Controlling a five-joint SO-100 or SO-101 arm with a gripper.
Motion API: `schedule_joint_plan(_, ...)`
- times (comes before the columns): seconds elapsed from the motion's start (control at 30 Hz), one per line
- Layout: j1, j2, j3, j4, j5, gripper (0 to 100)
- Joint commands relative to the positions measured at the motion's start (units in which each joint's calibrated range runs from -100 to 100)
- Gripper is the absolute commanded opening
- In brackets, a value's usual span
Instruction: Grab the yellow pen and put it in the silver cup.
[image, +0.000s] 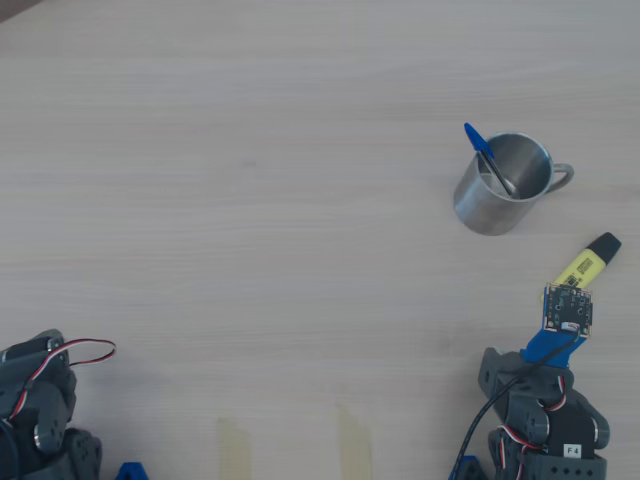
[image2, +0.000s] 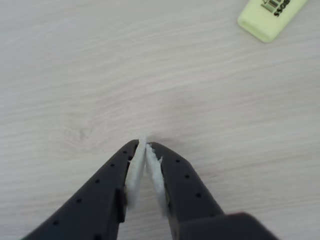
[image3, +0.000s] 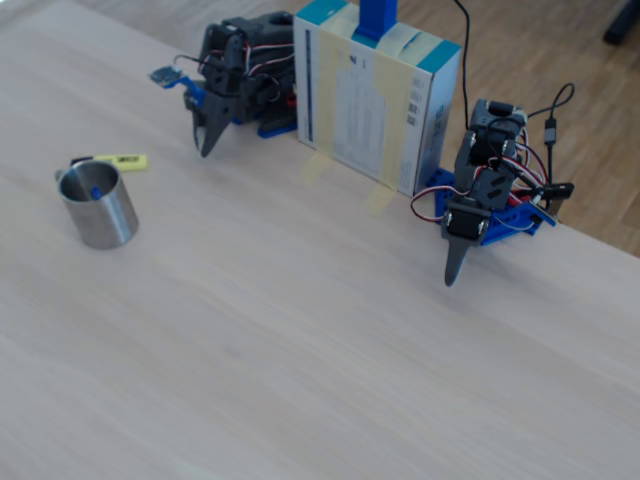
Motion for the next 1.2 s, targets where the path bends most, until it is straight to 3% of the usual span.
schedule_joint_plan(0.0, 0.35, 0.33, 0.72, 1.01, 0.28, 2)
schedule_joint_plan(0.7, 0.52, 0.83, 0.72, -3.54, -0.19, 3)
schedule_joint_plan(0.97, 0.08, 9.06, -1.46, -10.49, -0.19, 20)
schedule_joint_plan(1.17, 0.43, 15.29, -9.44, -10.49, -0.19, 26)
